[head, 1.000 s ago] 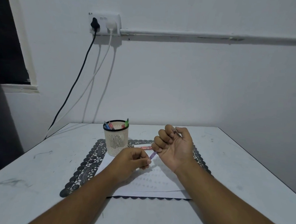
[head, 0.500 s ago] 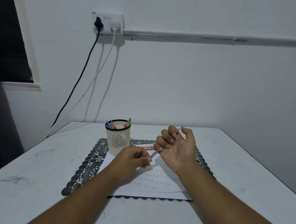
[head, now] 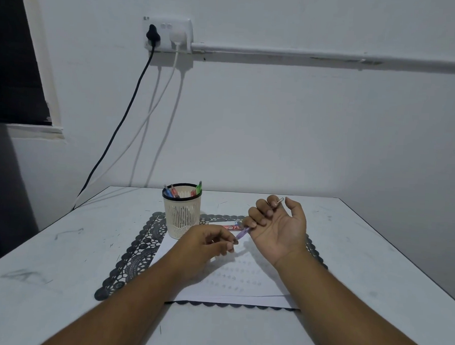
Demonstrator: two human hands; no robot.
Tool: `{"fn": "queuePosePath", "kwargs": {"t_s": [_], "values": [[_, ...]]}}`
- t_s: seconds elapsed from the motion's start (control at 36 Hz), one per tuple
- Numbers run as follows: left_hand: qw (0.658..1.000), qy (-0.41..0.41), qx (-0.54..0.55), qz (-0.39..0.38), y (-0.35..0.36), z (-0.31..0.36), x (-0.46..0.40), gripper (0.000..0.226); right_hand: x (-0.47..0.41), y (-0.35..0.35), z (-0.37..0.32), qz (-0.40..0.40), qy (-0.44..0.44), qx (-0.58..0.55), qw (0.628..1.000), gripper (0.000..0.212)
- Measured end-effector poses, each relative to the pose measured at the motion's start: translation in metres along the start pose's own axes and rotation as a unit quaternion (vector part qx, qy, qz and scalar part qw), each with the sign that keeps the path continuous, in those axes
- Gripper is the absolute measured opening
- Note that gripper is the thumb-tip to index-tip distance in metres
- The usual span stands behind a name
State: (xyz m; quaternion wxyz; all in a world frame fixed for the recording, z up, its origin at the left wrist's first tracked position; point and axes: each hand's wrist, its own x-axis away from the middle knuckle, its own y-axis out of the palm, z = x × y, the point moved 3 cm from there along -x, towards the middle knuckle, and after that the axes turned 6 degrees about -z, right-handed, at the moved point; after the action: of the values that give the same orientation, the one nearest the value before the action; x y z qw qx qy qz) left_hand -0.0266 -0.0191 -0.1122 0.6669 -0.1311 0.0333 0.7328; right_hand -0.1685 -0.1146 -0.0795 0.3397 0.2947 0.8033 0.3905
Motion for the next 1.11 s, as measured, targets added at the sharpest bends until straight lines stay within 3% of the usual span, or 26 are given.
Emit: {"fn": "queuePosePath", "kwargs": {"t_s": [0.19, 0.28, 0.33, 0.39, 0.44, 0.53, 0.61, 0.72, 0.89, 1.11], "values": [[0.999, 0.02, -0.048, 0.005, -0.002, 0.001, 0.0, 0.016, -0.001, 0.005, -0.002, 0.007, -0.004, 0.044, 0.999, 0.024], [0.994, 0.049, -0.094, 0.013, -0.004, 0.003, -0.001, 0.014, -0.001, 0.008, 0.002, 0.019, 0.016, 0.125, 0.992, 0.015], [0.991, 0.067, -0.115, 0.03, -0.005, 0.005, 0.0, 0.012, 0.0, 0.005, 0.005, 0.04, 0.036, 0.269, 0.962, 0.024], [0.982, 0.085, -0.164, 0.048, -0.006, 0.006, -0.001, 0.014, 0.002, 0.004, 0.006, 0.045, 0.057, 0.45, 0.89, 0.044], [0.967, 0.094, -0.232, 0.05, -0.008, 0.004, -0.003, 0.014, 0.005, 0.007, 0.001, 0.048, 0.075, 0.522, 0.848, 0.054], [0.943, 0.087, -0.319, 0.016, -0.008, -0.003, -0.001, 0.006, 0.007, 0.009, -0.015, 0.061, 0.073, 0.478, 0.873, 0.051], [0.899, 0.077, -0.428, -0.057, 0.001, -0.006, 0.001, 0.028, 0.017, -0.005, -0.031, 0.055, 0.077, 0.46, 0.883, 0.033], [0.851, 0.053, -0.498, -0.158, 0.015, -0.008, 0.001, 0.055, 0.053, -0.034, -0.038, 0.04, 0.137, 0.499, 0.854, 0.019], [0.806, 0.037, -0.55, -0.215, 0.03, -0.012, 0.002, 0.06, 0.091, -0.047, -0.052, 0.025, 0.153, 0.539, 0.828, 0.026], [0.792, 0.027, -0.566, -0.227, 0.032, -0.017, 0.003, 0.059, 0.087, -0.037, -0.049, 0.002, 0.127, 0.648, 0.751, 0.01]]}}
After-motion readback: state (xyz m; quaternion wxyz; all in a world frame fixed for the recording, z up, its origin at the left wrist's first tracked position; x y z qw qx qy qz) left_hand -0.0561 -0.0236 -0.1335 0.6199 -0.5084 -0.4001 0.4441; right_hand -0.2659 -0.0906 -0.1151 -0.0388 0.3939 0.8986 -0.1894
